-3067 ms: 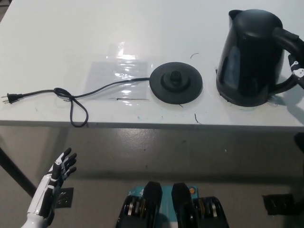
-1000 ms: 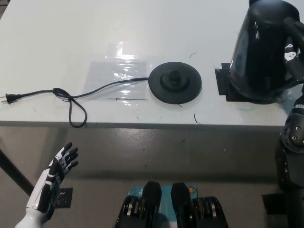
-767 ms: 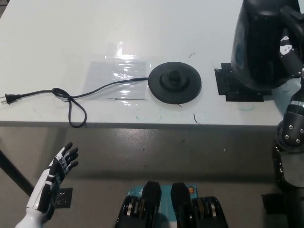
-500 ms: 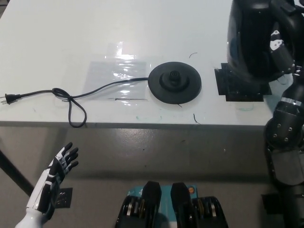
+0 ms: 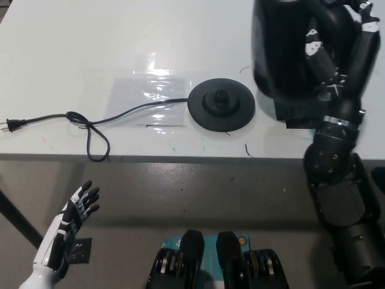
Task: A kettle and its base are kept separately on the desk infront of the robot and the robot uses its right hand to lift the kettle by its handle and places it on its base to align it correctly.
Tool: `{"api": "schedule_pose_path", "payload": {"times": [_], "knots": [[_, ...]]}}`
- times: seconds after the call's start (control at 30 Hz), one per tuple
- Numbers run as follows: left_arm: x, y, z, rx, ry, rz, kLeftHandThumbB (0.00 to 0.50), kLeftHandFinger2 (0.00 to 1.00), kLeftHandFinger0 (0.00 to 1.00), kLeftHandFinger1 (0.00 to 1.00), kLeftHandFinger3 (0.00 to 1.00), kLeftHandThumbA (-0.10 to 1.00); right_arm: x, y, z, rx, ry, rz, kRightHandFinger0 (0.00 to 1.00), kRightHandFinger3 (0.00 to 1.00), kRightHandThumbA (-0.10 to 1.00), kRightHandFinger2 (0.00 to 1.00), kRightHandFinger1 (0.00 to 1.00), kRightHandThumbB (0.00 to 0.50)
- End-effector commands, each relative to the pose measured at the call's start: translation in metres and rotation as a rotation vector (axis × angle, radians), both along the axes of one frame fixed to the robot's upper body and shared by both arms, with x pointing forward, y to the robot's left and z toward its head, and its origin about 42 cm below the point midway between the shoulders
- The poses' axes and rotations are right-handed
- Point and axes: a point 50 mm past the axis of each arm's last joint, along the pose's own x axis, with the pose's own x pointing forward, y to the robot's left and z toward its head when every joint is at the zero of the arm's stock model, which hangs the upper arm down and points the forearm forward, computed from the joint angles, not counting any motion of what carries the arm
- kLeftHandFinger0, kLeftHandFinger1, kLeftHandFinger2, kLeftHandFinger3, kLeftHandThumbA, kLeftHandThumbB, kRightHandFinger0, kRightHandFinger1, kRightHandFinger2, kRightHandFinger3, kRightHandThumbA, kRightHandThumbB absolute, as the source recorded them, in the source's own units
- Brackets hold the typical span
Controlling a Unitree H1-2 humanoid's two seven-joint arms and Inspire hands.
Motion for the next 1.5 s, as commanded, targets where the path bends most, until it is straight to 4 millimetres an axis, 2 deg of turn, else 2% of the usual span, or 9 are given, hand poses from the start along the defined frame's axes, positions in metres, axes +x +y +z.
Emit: {"api": "schedule_pose_path", "payload": {"times": [0.0, 0.07, 0.3, 0.57, 0.7, 0.97, 1.13, 1.3, 1.47], "knots": [[0.002, 0.005, 0.009, 0.016, -0.046, -0.022, 0.2, 1.0, 1.0, 1.0, 1.0, 1.0, 0.003, 0.03, 0.065, 0.113, -0.233, 0.11, 0.0, 0.81, -0.1, 0.65, 0.1, 0.071], [0.003, 0.005, 0.008, 0.019, -0.05, -0.024, 0.206, 1.0, 1.0, 1.0, 1.0, 1.0, 0.004, 0.033, 0.065, 0.121, -0.23, 0.119, 0.0, 0.82, -0.1, 0.66, 0.11, 0.091], [0.003, 0.005, 0.01, 0.027, -0.05, -0.026, 0.193, 1.0, 1.0, 1.0, 1.0, 1.0, 0.003, 0.054, 0.069, 0.152, -0.226, 0.156, 0.0, 0.83, -0.1, 0.66, 0.12, 0.063], [0.002, 0.003, 0.01, 0.024, -0.045, -0.031, 0.19, 1.0, 1.0, 1.0, 1.0, 1.0, 0.008, 0.072, 0.07, 0.182, -0.207, 0.153, 0.0, 0.76, -0.1, 0.62, 0.1, 0.076], [0.003, 0.003, 0.011, 0.033, -0.047, -0.03, 0.196, 1.0, 1.0, 1.0, 1.0, 1.0, 0.012, 0.074, 0.071, 0.177, -0.202, 0.139, 0.0, 0.73, -0.1, 0.56, 0.06, 0.085], [-0.001, -0.006, 0.007, 0.021, -0.028, -0.06, 0.204, 1.0, 1.0, 1.0, 1.0, 1.0, 0.02, 0.074, 0.07, 0.17, -0.178, 0.12, 0.0, 0.74, -0.1, 0.54, 0.05, 0.077], [-0.002, -0.01, 0.008, 0.039, -0.035, -0.061, 0.183, 1.0, 1.0, 1.0, 1.0, 1.0, 0.031, 0.091, 0.073, 0.207, -0.12, 0.167, 0.0, 0.72, -0.1, 0.53, 0.04, 0.096], [-0.002, -0.012, 0.01, 0.026, -0.032, -0.07, 0.203, 1.0, 1.0, 1.0, 1.0, 1.0, 0.038, 0.106, 0.077, 0.18, -0.108, 0.135, 0.0, 0.62, -0.1, 0.46, 0.0, 0.098], [0.0, -0.012, 0.011, 0.015, -0.029, -0.072, 0.198, 1.0, 1.0, 1.0, 1.0, 0.98, 0.043, 0.119, 0.083, 0.169, -0.091, 0.14, 0.0, 0.6, -0.1, 0.47, 0.01, 0.09]]}}
